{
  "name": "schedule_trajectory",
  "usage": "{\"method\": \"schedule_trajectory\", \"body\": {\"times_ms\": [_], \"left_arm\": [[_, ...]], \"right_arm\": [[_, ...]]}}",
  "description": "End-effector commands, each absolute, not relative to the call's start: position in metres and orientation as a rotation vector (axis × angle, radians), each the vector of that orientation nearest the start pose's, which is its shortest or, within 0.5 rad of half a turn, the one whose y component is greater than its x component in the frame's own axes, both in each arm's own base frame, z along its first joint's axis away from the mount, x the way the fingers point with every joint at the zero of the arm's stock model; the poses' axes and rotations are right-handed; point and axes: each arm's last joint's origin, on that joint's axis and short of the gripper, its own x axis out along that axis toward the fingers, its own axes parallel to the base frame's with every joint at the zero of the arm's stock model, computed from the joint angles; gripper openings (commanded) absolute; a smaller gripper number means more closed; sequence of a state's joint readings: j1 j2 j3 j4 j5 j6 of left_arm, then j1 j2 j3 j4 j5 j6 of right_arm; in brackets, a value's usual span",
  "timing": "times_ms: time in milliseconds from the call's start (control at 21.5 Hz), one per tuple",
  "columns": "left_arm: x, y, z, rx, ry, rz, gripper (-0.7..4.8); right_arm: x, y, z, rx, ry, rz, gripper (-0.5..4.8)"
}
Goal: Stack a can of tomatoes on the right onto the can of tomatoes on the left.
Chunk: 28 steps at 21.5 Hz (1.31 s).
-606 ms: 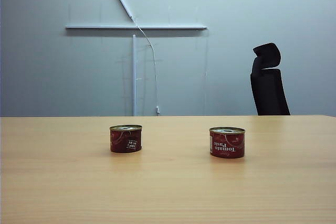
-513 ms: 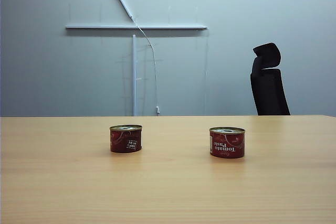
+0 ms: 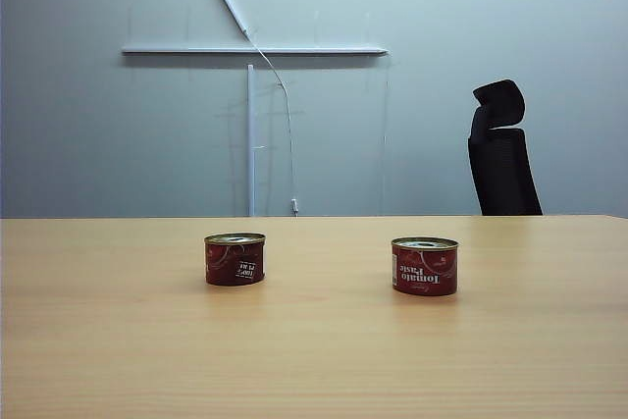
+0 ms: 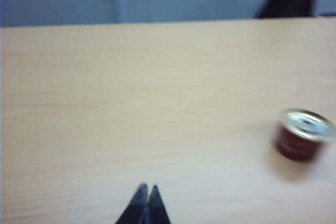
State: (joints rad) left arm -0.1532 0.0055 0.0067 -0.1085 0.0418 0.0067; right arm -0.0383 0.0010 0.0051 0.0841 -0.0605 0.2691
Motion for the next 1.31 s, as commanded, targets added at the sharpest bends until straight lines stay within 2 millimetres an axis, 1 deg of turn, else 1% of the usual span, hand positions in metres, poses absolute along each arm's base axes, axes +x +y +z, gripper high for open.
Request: {"method": "schedule_trajectory", "body": {"times_ms": [47, 186, 233, 326, 420, 513, 606, 699, 746, 792, 839, 886, 979, 1072, 1165, 1212, 1305], "left_arm": [[0.093, -0.028, 0.155, 0.021, 0.113, -0.330, -0.04], [0.089, -0.038, 0.155, 0.027, 0.112, -0.440, -0.04], [0.086, -0.044, 0.155, 0.030, 0.111, -0.501, -0.04], [0.083, -0.049, 0.155, 0.034, 0.111, -0.567, -0.04], [0.080, -0.054, 0.155, 0.038, 0.111, -0.622, -0.04], [0.079, -0.056, 0.154, 0.039, 0.112, -0.649, -0.04], [0.079, -0.056, 0.154, 0.041, 0.115, -0.650, -0.04], [0.079, -0.056, 0.152, 0.047, 0.138, -0.649, -0.04], [0.078, -0.056, 0.149, 0.054, 0.164, -0.649, -0.04], [0.078, -0.056, 0.149, 0.057, 0.171, -0.648, -0.04], [0.078, -0.056, 0.149, 0.056, 0.170, -0.648, -0.04], [0.078, -0.056, 0.149, 0.056, 0.171, -0.648, -0.04], [0.078, -0.056, 0.149, 0.056, 0.170, -0.648, -0.04], [0.078, -0.056, 0.149, 0.056, 0.171, -0.649, -0.04], [0.078, -0.056, 0.149, 0.056, 0.170, -0.648, -0.04], [0.078, -0.056, 0.149, 0.056, 0.170, -0.649, -0.04], [0.078, -0.056, 0.149, 0.056, 0.170, -0.648, -0.04]], "right_arm": [[0.097, 0.001, 0.173, 0.333, -0.077, 0.151, -0.05], [0.097, 0.003, 0.173, 0.391, -0.053, 0.223, -0.05], [0.096, 0.005, 0.173, 0.410, -0.040, 0.256, -0.05], [0.096, 0.008, 0.173, 0.416, -0.020, 0.288, -0.05], [0.094, 0.014, 0.175, 0.410, 0.042, 0.340, -0.06], [0.094, 0.022, 0.177, 0.341, 0.147, 0.359, -0.05], [0.096, 0.028, 0.179, 0.289, 0.175, 0.370, -0.06], [0.103, 0.040, 0.182, 0.186, 0.221, 0.388, -0.04], [0.108, 0.048, 0.182, 0.118, 0.243, 0.401, 0.37], [0.115, 0.056, 0.181, 0.062, 0.258, 0.418, 1.55], [0.119, 0.062, 0.180, 0.033, 0.260, 0.434, 2.82], [0.127, 0.071, 0.177, 0.009, 0.252, 0.446, 4.79], [0.136, 0.079, 0.173, -0.001, 0.248, 0.431, 4.79], [0.153, 0.090, 0.165, -0.011, 0.272, 0.433, 4.79], [0.173, 0.102, 0.158, -0.024, 0.311, 0.432, 4.79], [0.185, 0.110, 0.153, -0.036, 0.338, 0.446, 4.79], [0.204, 0.123, 0.144, -0.049, 0.386, 0.480, 4.79]]}}
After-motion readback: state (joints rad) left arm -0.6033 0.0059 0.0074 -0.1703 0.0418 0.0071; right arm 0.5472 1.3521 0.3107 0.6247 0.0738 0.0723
